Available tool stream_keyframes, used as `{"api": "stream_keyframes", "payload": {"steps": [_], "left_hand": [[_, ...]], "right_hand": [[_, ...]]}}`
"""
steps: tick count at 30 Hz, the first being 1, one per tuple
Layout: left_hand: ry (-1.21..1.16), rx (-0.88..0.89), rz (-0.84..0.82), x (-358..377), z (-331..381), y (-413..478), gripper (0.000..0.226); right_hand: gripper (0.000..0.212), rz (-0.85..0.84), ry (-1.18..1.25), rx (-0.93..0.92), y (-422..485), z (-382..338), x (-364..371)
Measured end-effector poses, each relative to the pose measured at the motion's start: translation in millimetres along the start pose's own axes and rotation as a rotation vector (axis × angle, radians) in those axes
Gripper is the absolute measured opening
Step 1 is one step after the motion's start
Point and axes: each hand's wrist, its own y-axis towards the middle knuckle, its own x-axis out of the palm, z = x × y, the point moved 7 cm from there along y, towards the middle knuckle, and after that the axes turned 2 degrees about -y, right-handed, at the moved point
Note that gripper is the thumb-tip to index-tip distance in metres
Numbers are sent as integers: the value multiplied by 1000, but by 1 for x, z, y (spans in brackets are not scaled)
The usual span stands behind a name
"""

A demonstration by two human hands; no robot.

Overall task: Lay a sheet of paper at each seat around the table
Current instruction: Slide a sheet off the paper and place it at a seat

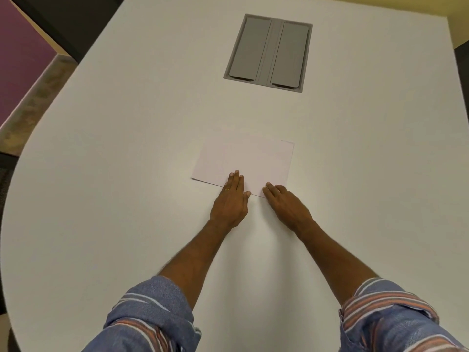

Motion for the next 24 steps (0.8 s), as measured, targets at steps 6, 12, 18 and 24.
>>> {"api": "stream_keyframes", "payload": {"steps": [6, 12, 18, 24], "left_hand": [[19, 22, 85, 0, -3, 0, 58], [-42, 41, 316, -14, 1, -6, 52], [-419, -225, 640, -39, -1, -28, 40], [-1092, -791, 454, -21, -11, -17, 72]], "right_hand": [[69, 88, -8, -67, 0, -4, -10], [73, 164, 8, -90, 2, -8, -26], [71, 305, 24, -41, 8, -15, -48], [60, 463, 116, -68, -7, -39, -70]]}}
